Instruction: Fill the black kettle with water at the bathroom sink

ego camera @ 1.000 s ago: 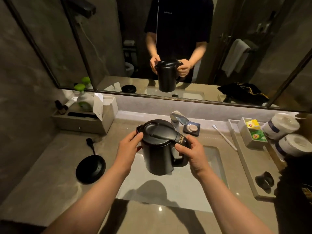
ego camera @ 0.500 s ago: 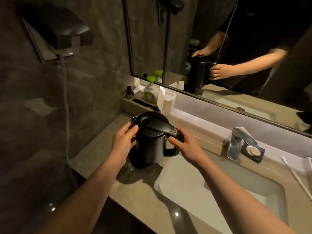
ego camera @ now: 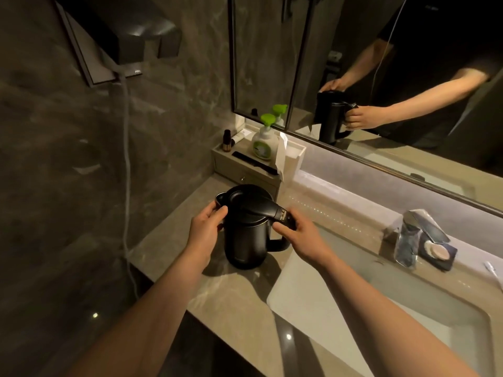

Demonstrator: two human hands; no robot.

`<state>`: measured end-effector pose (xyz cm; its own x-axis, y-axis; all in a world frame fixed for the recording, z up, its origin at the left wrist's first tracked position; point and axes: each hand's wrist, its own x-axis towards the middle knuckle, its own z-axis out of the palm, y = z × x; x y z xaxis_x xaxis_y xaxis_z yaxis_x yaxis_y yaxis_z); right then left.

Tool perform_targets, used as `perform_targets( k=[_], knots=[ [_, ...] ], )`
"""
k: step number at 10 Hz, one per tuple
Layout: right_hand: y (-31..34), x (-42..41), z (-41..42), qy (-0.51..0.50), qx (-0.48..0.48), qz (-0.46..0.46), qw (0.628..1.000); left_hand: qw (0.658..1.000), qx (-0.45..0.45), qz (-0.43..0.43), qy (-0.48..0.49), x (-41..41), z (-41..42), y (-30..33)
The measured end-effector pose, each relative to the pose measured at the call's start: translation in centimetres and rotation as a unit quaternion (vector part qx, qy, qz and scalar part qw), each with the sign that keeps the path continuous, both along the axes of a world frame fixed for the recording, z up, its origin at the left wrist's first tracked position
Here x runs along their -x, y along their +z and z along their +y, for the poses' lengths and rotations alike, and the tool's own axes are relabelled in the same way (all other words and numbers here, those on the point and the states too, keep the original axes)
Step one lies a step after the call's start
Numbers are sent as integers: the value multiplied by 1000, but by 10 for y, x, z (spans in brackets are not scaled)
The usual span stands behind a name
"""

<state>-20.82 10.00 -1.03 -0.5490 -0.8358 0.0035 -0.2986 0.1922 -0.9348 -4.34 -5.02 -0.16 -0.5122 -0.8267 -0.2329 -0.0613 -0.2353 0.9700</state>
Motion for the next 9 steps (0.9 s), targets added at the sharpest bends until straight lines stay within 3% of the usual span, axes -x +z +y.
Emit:
perform_targets(
  k=[3,7,8,9],
  knots=[
    [-11,6,-2,48,-36,23,998,1000,5,-3,6,-8,-1,-17],
    [-27,1,-1,42,-51,37,997,999,38,-20,-27,-11,-3,-21],
    [-18,-1,0,17,-71,16,997,999,27,-35,-29,-9,-3,-16],
    [-23,-13,42,-72,-74,10,995,995,30,-91,-10,-41,7,-33]
  ],
)
